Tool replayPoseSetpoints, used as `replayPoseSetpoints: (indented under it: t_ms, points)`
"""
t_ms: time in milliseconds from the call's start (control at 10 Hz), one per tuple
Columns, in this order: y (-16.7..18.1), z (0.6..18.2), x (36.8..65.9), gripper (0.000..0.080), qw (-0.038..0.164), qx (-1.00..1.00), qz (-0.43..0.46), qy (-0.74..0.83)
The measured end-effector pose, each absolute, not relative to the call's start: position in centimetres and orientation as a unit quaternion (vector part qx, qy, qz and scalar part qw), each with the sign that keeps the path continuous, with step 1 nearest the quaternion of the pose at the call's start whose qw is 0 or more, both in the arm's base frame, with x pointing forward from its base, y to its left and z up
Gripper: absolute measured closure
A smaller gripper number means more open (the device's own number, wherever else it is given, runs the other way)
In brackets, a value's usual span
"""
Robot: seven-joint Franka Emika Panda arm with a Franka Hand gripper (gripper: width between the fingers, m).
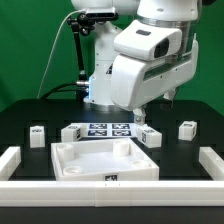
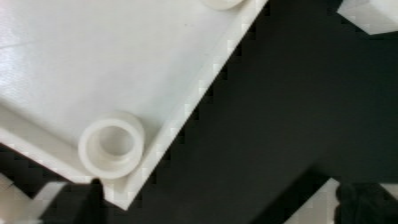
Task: Assemble one leg
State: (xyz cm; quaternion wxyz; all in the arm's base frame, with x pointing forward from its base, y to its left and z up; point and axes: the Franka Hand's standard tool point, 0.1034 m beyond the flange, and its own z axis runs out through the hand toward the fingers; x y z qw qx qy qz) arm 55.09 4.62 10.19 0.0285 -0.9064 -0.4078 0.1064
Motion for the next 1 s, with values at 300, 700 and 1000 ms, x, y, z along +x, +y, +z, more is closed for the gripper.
replayPoseSetpoints:
  t_ms: [300, 700, 1000]
  points:
    - [4.6, 10.2, 55.1, 0.0150, 0.029, -0.906, 0.107, -0.408]
    - [4.6, 10.1, 55.0, 0.0150, 0.029, -0.906, 0.107, -0.408]
    - [2.6, 8.2, 52.2, 0.0150, 0.017, -0.871, 0.033, -0.490]
